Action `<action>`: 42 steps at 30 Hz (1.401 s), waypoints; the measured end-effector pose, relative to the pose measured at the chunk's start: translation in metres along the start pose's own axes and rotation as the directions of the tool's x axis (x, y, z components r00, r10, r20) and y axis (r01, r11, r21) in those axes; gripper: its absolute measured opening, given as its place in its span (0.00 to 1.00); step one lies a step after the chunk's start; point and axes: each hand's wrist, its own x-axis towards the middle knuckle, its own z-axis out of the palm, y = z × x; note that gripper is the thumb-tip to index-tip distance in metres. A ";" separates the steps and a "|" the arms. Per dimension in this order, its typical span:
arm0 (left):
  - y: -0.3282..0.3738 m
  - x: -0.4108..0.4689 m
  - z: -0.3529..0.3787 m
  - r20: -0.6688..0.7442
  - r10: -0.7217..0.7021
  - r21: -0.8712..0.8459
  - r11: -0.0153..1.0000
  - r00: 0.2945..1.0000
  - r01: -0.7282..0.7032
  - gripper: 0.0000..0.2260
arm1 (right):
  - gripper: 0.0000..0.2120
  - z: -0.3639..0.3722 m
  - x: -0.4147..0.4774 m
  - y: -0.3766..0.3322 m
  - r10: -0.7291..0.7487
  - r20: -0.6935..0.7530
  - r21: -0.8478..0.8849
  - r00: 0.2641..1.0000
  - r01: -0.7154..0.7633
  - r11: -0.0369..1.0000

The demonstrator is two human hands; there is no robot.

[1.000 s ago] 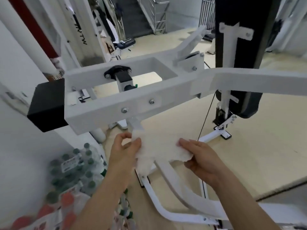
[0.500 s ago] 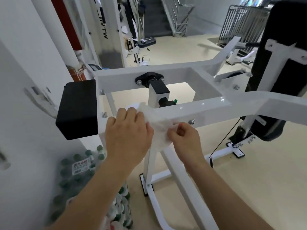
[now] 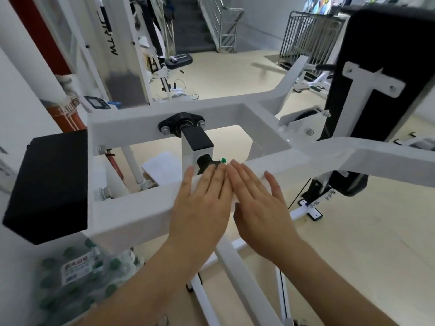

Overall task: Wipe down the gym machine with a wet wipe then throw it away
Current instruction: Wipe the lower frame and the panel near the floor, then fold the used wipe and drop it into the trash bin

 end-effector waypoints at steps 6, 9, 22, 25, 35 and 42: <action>-0.044 -0.059 -0.005 -0.132 -0.070 0.005 0.997 0.989 0.071 0.20 | 0.22 0.028 0.005 -0.052 -0.136 -0.277 0.057 0.951 0.157 0.986; -0.048 -0.068 -0.005 -0.184 -0.071 -0.018 0.997 0.980 0.069 0.19 | 0.17 0.033 0.010 -0.052 -0.161 -0.425 0.112 0.891 0.228 0.967; 0.080 -0.018 -0.024 0.492 -0.198 -0.869 -0.172 0.848 0.464 0.11 | 0.10 -0.048 -0.085 0.024 0.563 0.546 0.823 0.621 -0.524 -0.220; 0.110 -0.019 -0.015 0.718 -0.065 -0.661 -0.378 0.693 0.648 0.14 | 0.17 -0.062 -0.126 0.038 0.603 0.619 0.784 0.503 -0.431 -0.446; 0.259 -0.041 -0.046 0.634 0.346 -0.661 -0.223 0.692 0.717 0.12 | 0.21 -0.127 -0.273 0.084 0.854 0.472 0.862 0.219 -0.315 -0.396; 0.370 -0.082 -0.100 0.550 0.463 -0.751 -0.090 0.695 0.654 0.16 | 0.15 -0.171 -0.395 0.098 0.811 0.423 0.899 0.405 -0.297 -0.321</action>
